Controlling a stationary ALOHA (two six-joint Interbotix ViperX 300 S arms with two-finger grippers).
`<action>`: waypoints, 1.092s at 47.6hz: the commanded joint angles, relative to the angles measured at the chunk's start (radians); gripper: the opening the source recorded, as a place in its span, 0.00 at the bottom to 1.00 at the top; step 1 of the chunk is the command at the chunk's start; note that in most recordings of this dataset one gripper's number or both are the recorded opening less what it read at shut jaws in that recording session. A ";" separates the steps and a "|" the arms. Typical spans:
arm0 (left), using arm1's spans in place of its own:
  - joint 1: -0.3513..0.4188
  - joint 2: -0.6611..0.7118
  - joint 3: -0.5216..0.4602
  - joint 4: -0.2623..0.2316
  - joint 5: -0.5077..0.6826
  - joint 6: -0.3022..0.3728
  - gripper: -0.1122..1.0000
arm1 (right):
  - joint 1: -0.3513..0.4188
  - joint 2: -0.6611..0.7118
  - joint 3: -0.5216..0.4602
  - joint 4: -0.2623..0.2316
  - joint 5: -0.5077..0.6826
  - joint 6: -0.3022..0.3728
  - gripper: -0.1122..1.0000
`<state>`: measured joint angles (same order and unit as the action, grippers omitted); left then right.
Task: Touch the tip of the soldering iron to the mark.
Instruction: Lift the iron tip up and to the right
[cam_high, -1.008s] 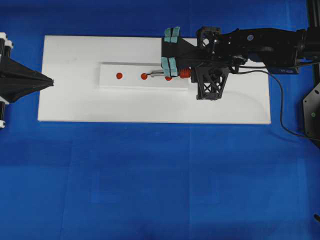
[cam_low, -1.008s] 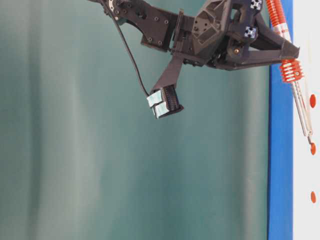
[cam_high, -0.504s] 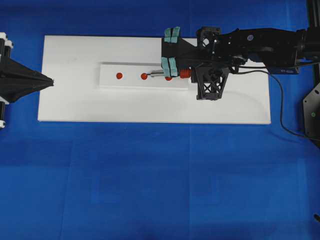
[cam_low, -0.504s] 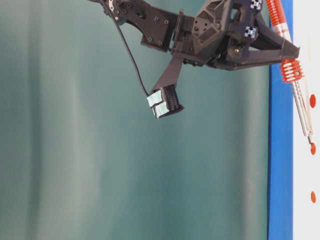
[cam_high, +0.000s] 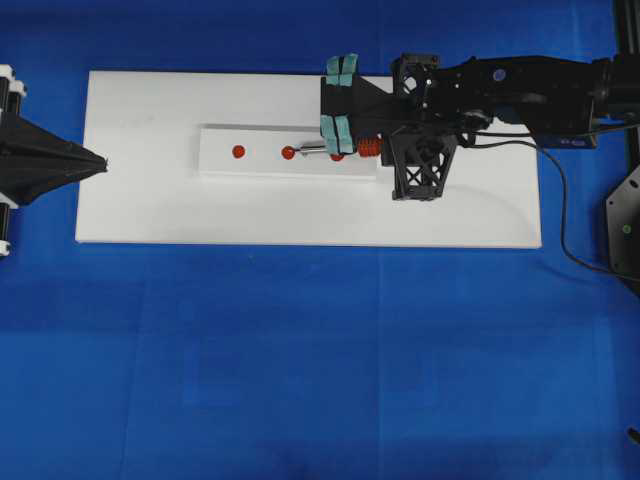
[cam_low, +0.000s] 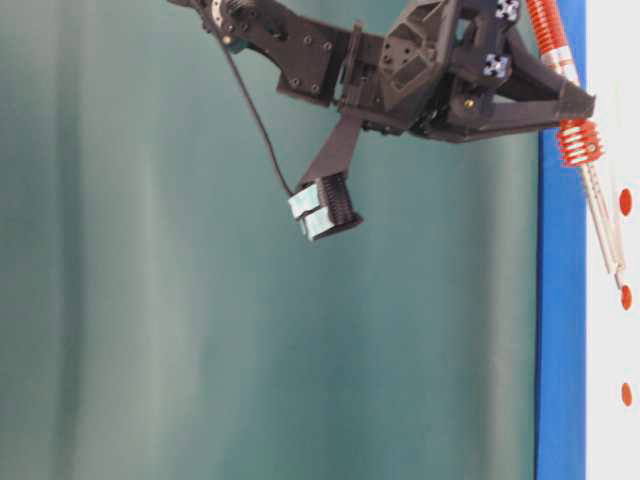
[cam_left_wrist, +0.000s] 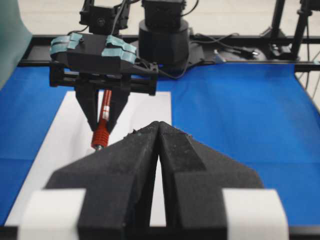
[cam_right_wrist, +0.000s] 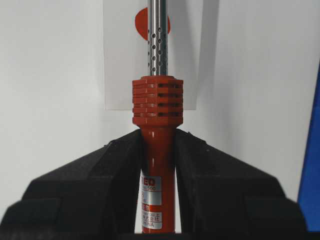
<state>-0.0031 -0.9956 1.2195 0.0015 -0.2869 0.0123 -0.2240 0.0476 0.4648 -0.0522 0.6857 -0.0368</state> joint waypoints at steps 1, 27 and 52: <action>-0.002 0.003 -0.011 0.002 -0.006 0.000 0.10 | 0.002 -0.058 -0.043 0.000 0.011 0.000 0.16; -0.002 0.003 -0.011 0.002 -0.005 -0.002 0.10 | 0.002 -0.219 -0.095 -0.025 0.130 0.002 0.16; -0.002 -0.006 -0.011 0.002 -0.005 0.003 0.10 | 0.002 -0.273 -0.032 -0.025 0.155 0.003 0.16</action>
<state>-0.0046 -1.0048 1.2195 0.0015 -0.2869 0.0123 -0.2240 -0.1795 0.4264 -0.0752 0.8376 -0.0353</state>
